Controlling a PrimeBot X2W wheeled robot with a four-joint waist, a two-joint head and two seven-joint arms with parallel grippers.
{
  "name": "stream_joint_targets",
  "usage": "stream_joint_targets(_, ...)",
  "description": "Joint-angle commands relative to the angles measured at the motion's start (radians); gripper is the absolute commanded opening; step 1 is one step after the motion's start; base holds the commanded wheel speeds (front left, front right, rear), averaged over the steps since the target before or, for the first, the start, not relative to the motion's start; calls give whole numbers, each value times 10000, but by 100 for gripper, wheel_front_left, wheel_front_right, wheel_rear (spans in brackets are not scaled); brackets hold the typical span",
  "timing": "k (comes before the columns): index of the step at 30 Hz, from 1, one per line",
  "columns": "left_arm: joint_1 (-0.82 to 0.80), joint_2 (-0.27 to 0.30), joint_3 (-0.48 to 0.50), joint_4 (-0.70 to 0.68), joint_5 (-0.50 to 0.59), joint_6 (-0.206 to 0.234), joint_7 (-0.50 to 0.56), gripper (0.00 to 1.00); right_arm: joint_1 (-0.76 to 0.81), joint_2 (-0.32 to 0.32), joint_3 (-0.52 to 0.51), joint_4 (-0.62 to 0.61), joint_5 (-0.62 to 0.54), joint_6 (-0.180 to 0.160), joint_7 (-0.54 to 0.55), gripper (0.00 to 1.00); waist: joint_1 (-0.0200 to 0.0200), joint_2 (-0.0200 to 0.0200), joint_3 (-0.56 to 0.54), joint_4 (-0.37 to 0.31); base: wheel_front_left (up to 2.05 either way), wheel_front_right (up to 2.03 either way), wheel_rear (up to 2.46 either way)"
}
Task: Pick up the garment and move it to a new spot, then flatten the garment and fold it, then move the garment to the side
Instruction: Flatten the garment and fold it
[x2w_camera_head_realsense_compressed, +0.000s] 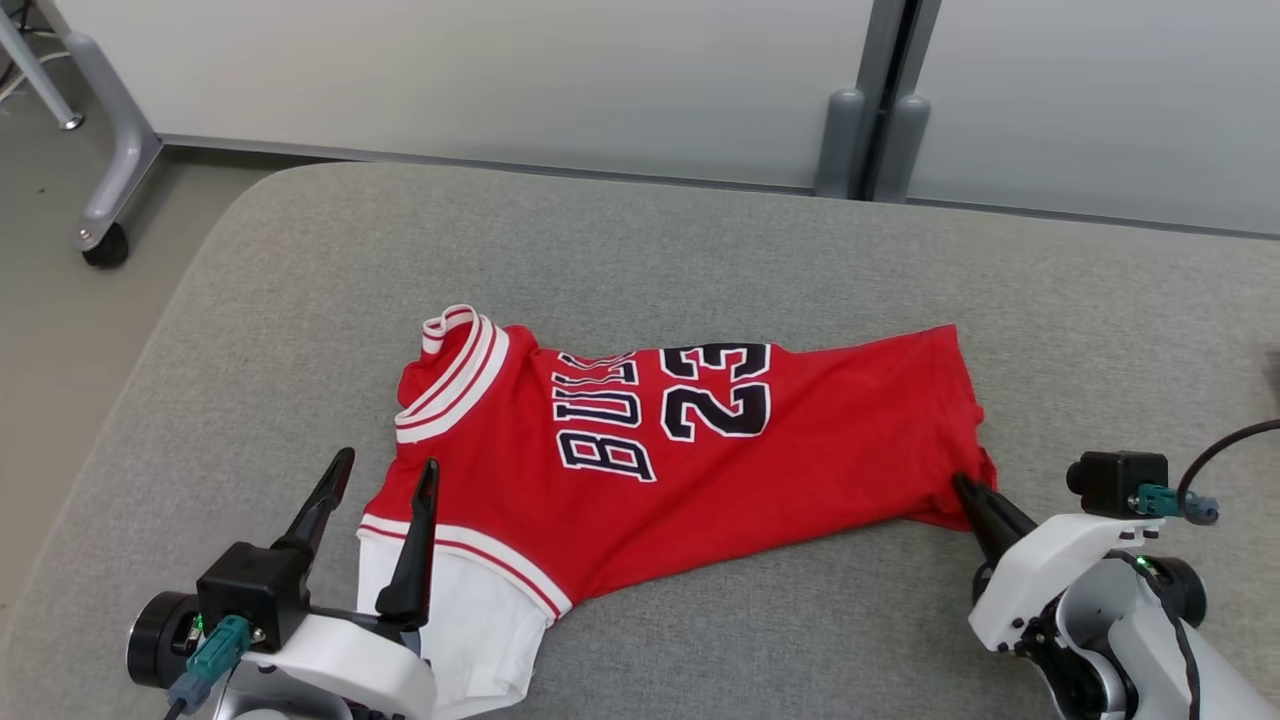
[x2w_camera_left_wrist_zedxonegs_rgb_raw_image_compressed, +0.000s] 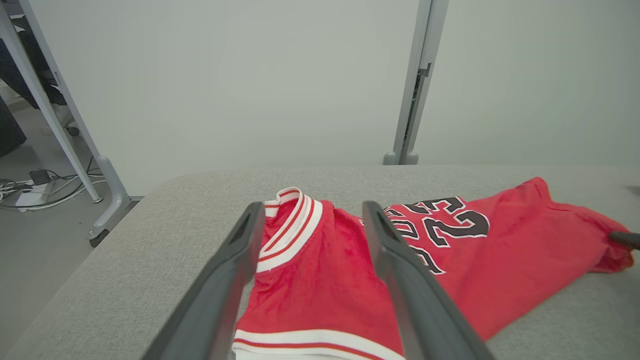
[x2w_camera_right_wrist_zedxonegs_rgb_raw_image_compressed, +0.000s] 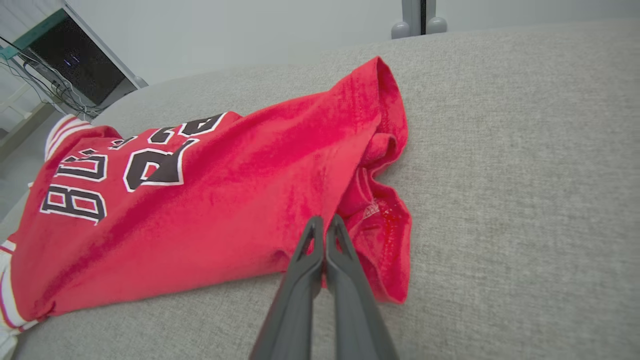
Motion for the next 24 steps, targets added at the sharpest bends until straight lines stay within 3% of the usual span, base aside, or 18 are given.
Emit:
stream_joint_targets(1,72,2,87,85,-74,-78,-45,100,123,83,108,-235,411,2,63,0,0,0,-124,-155,0,0,0)
stream_joint_targets(3,125,7,126,141,-93,-104,-49,100,283,47,279,-688,877,2,287,0,0,0,-248,-315,0,0,0)
stream_joint_targets(13,375,-55,328,202,-83,-183,-55,100,1299,-1354,548,-3711,2441,4,2276,0,0,0,-498,-1115,0,0,0)
stream_joint_targets(19,593,-236,533,232,35,-233,-65,100,2575,-2179,-6,-5878,2988,4,3866,0,0,0,-465,-1490,0,0,0)
stream_joint_targets(24,744,-366,719,267,167,-341,-66,100,4089,-2469,-762,-7370,3058,2,5181,0,0,0,-456,-1613,0,0,0)
